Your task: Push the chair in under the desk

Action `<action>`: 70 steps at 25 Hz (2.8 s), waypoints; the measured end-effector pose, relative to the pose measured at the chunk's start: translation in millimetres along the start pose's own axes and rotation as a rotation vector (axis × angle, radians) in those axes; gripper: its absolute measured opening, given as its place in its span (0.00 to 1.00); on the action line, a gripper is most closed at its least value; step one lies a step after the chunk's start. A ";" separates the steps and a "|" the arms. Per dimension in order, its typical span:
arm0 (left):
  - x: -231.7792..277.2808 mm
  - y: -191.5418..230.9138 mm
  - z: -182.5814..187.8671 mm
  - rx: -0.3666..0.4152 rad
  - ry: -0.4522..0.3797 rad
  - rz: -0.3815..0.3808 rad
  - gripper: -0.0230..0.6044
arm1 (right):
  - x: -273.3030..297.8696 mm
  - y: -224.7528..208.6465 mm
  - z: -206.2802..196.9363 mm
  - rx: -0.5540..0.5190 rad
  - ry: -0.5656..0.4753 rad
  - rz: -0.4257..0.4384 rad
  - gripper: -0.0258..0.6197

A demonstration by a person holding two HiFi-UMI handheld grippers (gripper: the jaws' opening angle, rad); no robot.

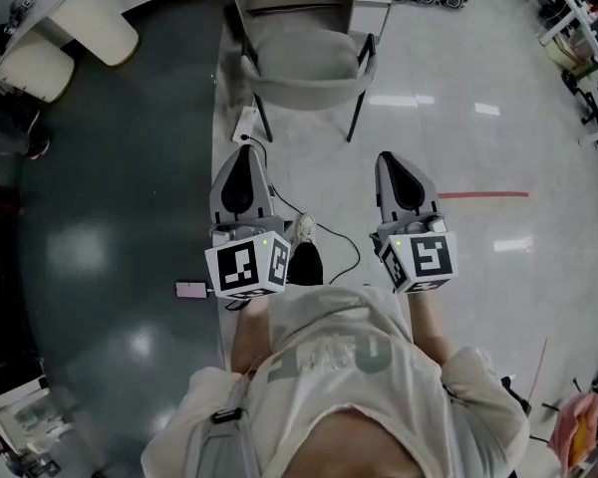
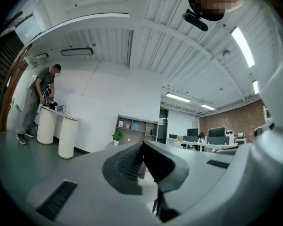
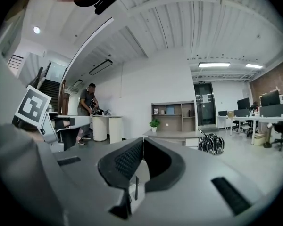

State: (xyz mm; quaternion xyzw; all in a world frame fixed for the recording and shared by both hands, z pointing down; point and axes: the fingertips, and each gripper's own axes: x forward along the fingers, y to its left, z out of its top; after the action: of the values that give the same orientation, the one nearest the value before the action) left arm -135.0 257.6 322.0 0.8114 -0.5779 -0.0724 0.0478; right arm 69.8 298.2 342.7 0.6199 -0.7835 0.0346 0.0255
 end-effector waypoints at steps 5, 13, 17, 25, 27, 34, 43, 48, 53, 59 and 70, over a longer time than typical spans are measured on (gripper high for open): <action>89.9 29.9 7.7 0.017 0.000 -0.049 0.06 | 86.9 -14.0 21.4 -0.008 0.006 -0.013 0.07; 202.8 30.1 16.4 0.038 -0.015 -0.114 0.06 | 167.2 -51.1 69.9 0.097 -0.060 0.019 0.07; 246.3 28.4 14.9 0.045 -0.008 -0.083 0.06 | 210.3 -83.5 69.2 0.094 -0.063 0.027 0.07; 328.3 -8.1 -8.1 -0.039 0.022 -0.018 0.06 | 263.9 -159.3 61.3 0.026 -0.031 0.081 0.07; 342.4 -12.7 -6.2 -0.028 0.018 -0.011 0.06 | 280.8 -167.9 62.6 0.044 -0.030 0.107 0.07; 366.7 -6.2 -4.3 0.001 0.033 -0.010 0.06 | 312.4 -174.7 64.0 0.082 -0.028 0.138 0.07; 377.0 -11.4 -36.1 0.143 0.221 -0.208 0.24 | 330.8 -151.9 33.6 0.029 0.100 0.259 0.08; 364.5 -26.1 -90.6 0.341 0.457 -0.476 0.35 | 342.5 -123.0 -5.1 0.003 0.262 0.421 0.39; 322.0 -19.6 -174.9 0.545 0.740 -0.697 0.35 | 324.8 -84.9 -64.3 -0.181 0.489 0.612 0.39; 274.6 -12.7 -244.5 0.750 0.979 -0.906 0.35 | 302.1 -57.4 -132.1 -0.362 0.667 0.789 0.39; 246.0 -14.7 -316.5 0.998 1.181 -1.088 0.35 | 272.6 -49.5 -250.4 -0.734 0.910 0.950 0.39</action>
State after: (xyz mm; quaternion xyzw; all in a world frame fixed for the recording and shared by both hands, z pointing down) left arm 12.5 28.0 616.1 0.8019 0.0333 0.5935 -0.0604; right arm 54.6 44.1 616.0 0.0914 -0.8398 0.0313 0.5342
